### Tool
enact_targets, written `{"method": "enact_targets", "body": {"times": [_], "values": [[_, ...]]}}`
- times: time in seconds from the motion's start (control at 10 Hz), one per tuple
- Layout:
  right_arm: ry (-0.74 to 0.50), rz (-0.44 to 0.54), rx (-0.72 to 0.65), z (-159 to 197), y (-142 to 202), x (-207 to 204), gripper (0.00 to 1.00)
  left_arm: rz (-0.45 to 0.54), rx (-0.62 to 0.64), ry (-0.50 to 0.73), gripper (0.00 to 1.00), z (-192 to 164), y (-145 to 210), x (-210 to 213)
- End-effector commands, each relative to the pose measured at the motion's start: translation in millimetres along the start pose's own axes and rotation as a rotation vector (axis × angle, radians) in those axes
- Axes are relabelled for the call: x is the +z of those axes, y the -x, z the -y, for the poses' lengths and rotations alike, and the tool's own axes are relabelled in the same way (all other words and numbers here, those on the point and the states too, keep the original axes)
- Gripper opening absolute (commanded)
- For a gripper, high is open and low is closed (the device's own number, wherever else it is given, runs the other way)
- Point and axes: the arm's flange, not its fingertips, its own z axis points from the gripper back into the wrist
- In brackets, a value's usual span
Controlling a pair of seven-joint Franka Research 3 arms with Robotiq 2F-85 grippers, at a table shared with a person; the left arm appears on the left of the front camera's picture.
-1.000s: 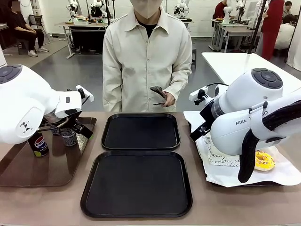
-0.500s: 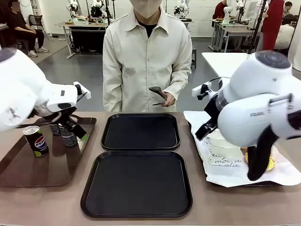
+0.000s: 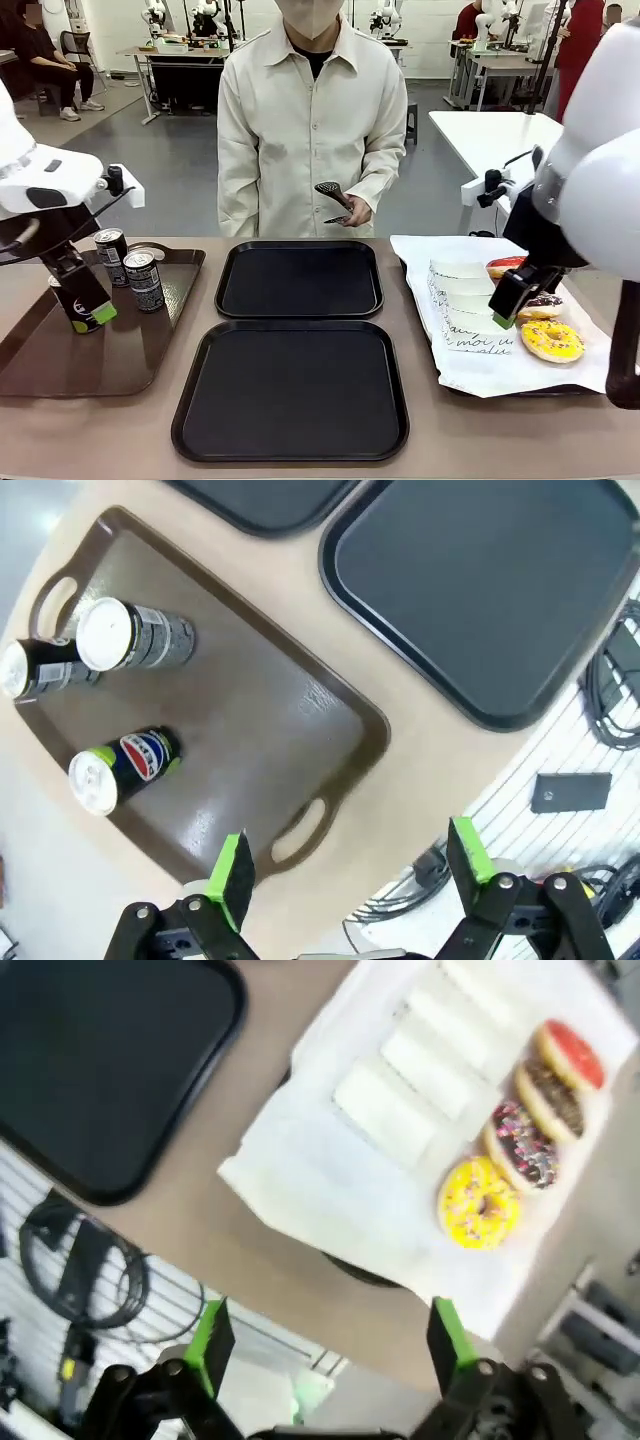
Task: Set up donuts and drinks on trays.
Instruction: Pick up one Pepsi coke and place it on the Flat Tray.
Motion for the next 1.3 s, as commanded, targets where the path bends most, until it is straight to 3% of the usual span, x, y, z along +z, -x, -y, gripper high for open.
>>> {"method": "enact_targets", "body": {"times": [0.0,0.2,0.3,0.4,0.7,0.9,1.2], "values": [[-0.001,-0.013,-0.029,6,-12,-18,1.00,0.002,0.003,0.001,1.00,-6,-7,-12],[0.003,0.006,0.002,-2,4,5,1.00,0.002,0.003,0.001,1.00,-6,-7,-12],[-0.328,0.096,-0.018,34,3,-2,1.00,-0.003,0.000,0.000,1.00,0,-1,-1],[-0.510,0.215,-0.167,81,12,-8,1.00,0.131,0.057,0.174,1.00,-23,2,3],[-0.901,0.349,-0.468,171,56,-34,1.00,0.361,0.238,0.541,1.00,-72,39,15],[-1.062,0.377,-0.590,223,100,-54,1.00,0.525,0.361,0.763,1.00,-111,78,19],[-1.124,0.403,-0.710,266,161,-69,1.00,0.631,0.571,0.781,1.00,-154,128,11]]}}
